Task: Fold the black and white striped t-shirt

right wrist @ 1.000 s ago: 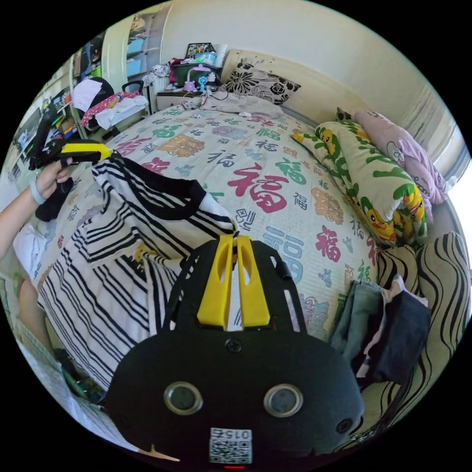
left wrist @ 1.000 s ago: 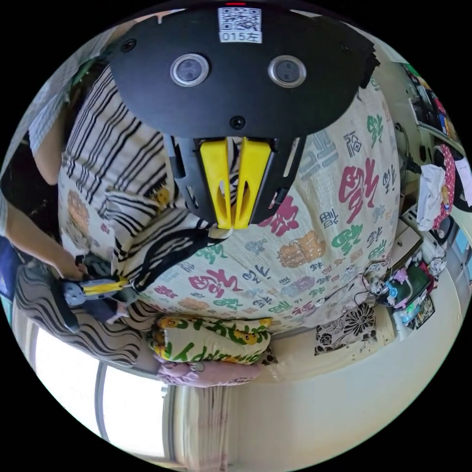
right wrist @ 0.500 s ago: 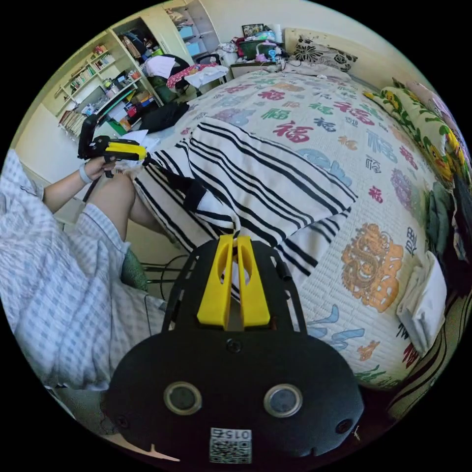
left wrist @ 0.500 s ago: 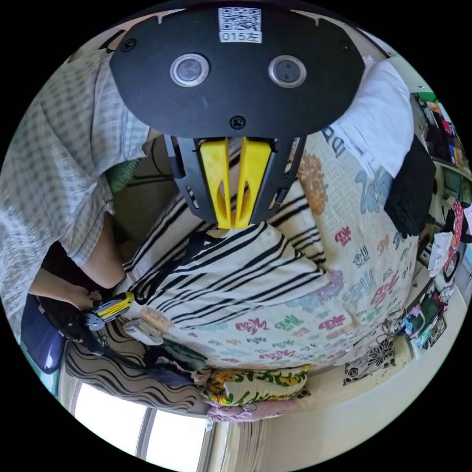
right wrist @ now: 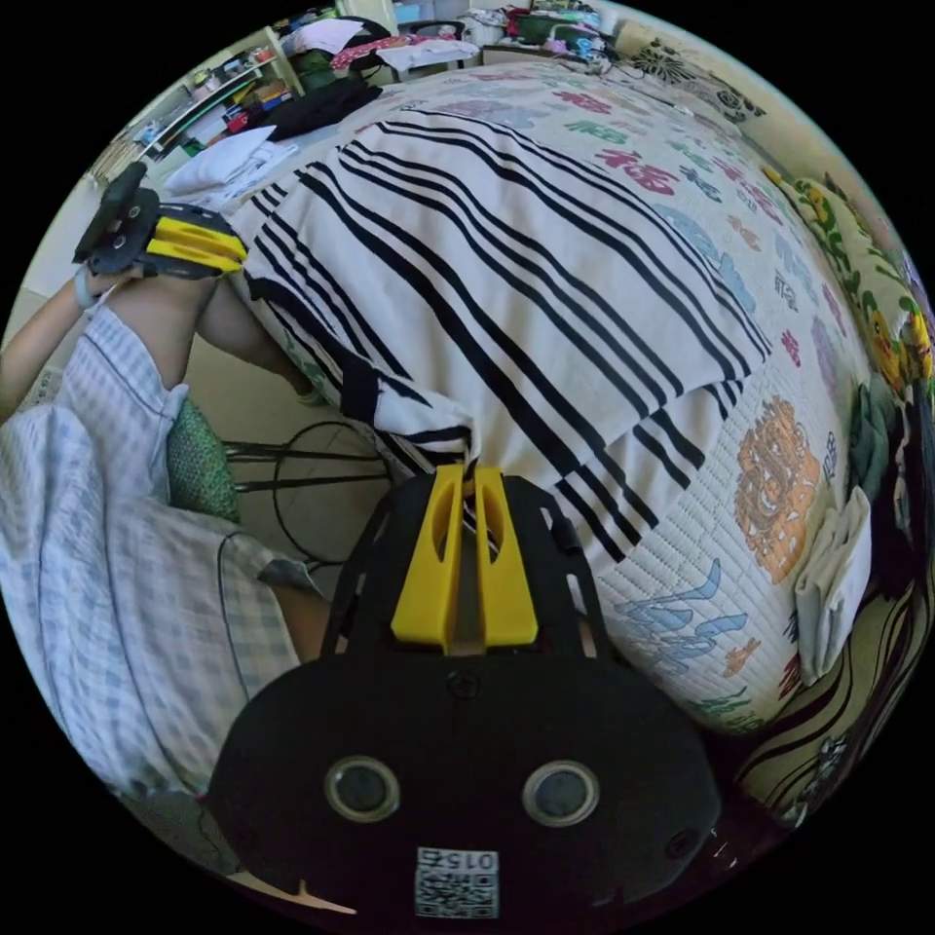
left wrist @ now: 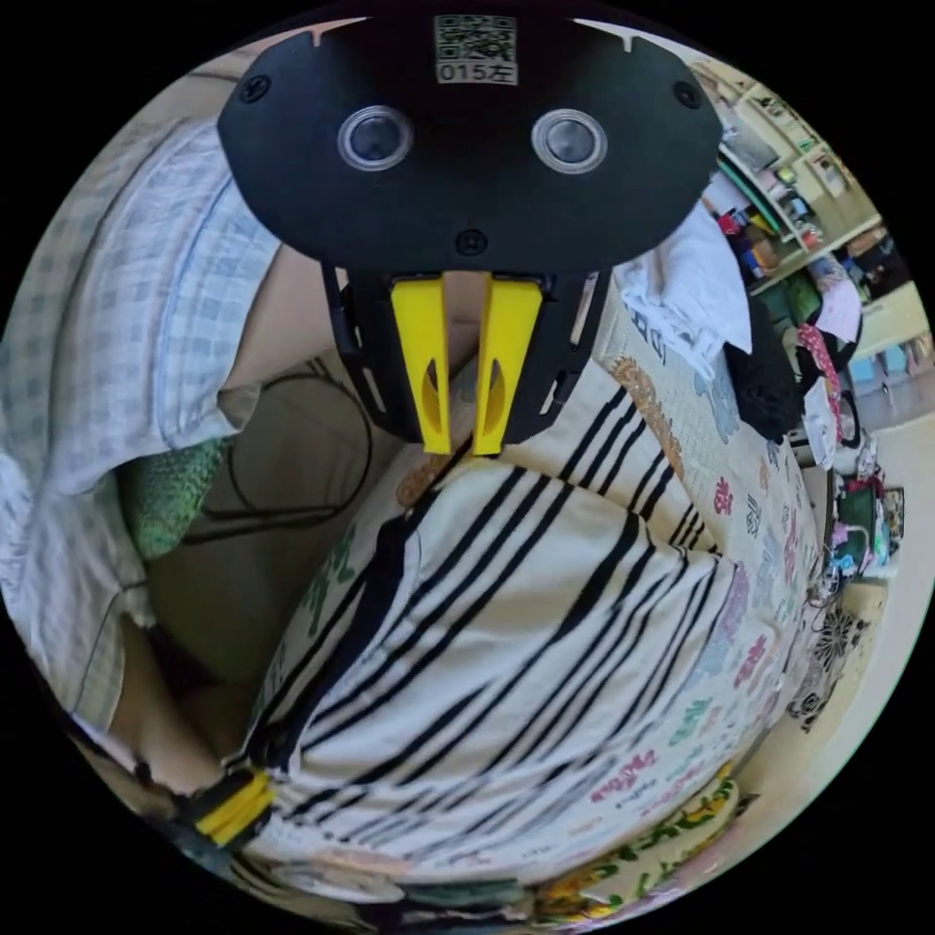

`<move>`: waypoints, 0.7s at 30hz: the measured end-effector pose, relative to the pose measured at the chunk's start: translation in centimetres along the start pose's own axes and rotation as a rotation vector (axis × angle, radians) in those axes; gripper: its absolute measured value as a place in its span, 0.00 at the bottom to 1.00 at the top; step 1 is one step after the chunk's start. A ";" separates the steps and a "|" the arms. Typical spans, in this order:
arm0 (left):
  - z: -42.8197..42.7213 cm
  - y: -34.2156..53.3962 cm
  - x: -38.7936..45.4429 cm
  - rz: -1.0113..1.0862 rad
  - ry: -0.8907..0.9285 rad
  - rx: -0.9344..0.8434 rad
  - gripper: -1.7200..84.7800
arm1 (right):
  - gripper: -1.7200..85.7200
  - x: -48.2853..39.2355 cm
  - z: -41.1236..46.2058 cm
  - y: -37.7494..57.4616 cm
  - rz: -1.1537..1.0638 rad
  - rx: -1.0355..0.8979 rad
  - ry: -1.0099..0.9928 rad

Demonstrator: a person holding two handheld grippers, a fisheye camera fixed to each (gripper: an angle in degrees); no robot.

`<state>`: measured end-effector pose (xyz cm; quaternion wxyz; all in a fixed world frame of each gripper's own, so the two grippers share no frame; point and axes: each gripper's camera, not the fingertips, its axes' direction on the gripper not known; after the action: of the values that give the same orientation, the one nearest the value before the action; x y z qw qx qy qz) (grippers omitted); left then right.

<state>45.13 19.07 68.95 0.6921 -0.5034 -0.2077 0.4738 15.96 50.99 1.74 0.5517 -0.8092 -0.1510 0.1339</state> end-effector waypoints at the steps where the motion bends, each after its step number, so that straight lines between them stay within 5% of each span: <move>1: -0.3 -0.5 1.0 -0.004 -0.017 -0.077 0.07 | 0.06 0.1 0.3 -0.5 0.015 -0.023 -0.015; 6: -6.5 -0.5 3.9 -0.079 -0.197 -0.049 0.08 | 0.07 0.5 -0.5 -1.2 0.099 -0.033 -0.012; 11: -9.6 -4.5 9.3 0.140 -0.541 -0.047 0.09 | 0.06 -0.4 -0.1 -2.9 0.121 0.007 0.006; 21: -5.3 -5.0 15.6 0.326 -0.633 -0.043 0.06 | 0.04 -0.6 5.9 -6.7 0.133 -0.173 0.030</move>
<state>58.61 29.69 68.30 0.4979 -0.3727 -0.3387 0.7060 12.50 58.14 5.93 0.4719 -0.8640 -0.0996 0.1446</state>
